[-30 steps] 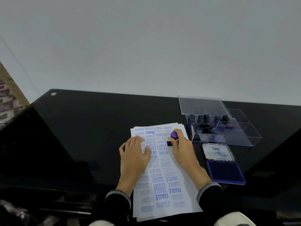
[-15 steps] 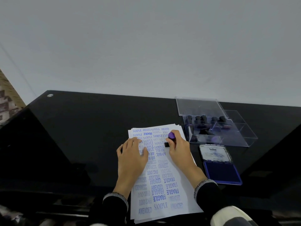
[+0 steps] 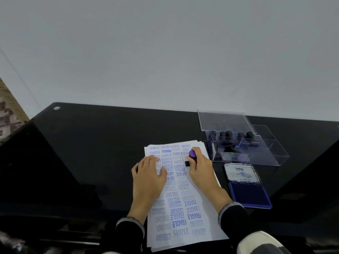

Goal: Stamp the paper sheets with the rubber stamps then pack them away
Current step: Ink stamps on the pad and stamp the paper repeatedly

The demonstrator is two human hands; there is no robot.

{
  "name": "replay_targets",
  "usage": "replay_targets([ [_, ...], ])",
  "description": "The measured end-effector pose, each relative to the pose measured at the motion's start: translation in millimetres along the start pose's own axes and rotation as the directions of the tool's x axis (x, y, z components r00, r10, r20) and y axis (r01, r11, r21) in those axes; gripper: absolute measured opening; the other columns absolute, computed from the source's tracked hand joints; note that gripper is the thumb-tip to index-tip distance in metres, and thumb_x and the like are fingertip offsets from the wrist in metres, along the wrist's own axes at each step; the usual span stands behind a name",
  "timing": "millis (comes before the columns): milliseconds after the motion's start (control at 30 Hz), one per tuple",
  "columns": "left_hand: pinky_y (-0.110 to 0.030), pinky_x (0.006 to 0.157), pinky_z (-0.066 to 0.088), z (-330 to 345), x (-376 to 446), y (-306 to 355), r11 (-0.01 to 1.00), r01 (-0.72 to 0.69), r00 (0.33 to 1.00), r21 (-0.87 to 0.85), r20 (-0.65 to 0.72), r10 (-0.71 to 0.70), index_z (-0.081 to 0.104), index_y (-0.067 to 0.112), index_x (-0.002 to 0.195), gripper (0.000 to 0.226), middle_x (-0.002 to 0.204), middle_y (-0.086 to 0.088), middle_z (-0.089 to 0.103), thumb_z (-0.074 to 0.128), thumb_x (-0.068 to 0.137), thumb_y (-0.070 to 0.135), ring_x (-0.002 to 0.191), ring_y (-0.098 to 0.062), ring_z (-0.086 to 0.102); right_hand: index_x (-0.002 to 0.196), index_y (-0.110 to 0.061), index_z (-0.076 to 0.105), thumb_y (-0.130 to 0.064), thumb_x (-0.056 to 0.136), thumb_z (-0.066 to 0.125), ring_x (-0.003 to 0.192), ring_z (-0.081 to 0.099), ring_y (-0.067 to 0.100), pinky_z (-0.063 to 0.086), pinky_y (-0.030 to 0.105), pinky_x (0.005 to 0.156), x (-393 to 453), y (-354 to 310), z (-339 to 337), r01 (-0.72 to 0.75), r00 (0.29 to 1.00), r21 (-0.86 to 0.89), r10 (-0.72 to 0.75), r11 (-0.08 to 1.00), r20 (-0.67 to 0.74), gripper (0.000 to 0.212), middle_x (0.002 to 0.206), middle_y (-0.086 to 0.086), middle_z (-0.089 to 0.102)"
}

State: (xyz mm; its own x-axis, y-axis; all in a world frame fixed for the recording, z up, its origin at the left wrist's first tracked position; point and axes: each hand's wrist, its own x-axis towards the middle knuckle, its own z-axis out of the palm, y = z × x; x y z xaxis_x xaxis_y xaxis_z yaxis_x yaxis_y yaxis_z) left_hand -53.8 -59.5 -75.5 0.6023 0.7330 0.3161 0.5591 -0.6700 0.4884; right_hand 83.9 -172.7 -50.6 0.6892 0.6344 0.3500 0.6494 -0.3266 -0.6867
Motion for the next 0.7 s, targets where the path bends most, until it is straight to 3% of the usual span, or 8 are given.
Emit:
replay_targets([
  [400,-0.032,0.111,0.021,-0.2,-0.1,0.0,1.000,0.002,1.000,-0.001,0.001,-0.002,0.052,0.026,0.127,0.038,0.135,0.011,0.049,0.049,0.094,0.044,0.129,-0.008,0.040,0.114,-0.008,0.050,-0.008,0.095,0.052,0.070,0.053,0.014,0.041,0.008,0.058,0.1,-1.7,0.7,-0.019,1.000,0.037,0.020,0.999,-0.020,0.019,0.082,0.000,0.055],
  [567,-0.034,0.111,0.023,1.0,0.1,-1.1,1.000,-0.007,1.000,0.000,-0.008,0.007,0.053,0.026,0.125,0.036,0.133,0.011,0.051,0.050,0.093,0.043,0.127,-0.007,0.042,0.112,-0.009,0.050,-0.006,0.094,0.052,0.072,0.058,0.020,0.047,0.021,0.062,-0.1,0.6,2.6,-0.019,0.999,0.034,0.020,0.999,-0.035,0.018,0.081,0.001,0.057],
  [700,-0.033,0.111,0.024,1.6,-0.2,-1.6,1.000,-0.008,1.000,0.002,-0.009,0.008,0.052,0.027,0.124,0.036,0.132,0.011,0.051,0.050,0.093,0.044,0.126,-0.007,0.042,0.112,-0.007,0.050,-0.006,0.094,0.052,0.069,0.053,0.011,0.043,0.008,0.060,1.1,-0.5,1.3,-0.017,1.000,0.045,0.018,0.999,-0.022,0.018,0.082,0.000,0.056],
])
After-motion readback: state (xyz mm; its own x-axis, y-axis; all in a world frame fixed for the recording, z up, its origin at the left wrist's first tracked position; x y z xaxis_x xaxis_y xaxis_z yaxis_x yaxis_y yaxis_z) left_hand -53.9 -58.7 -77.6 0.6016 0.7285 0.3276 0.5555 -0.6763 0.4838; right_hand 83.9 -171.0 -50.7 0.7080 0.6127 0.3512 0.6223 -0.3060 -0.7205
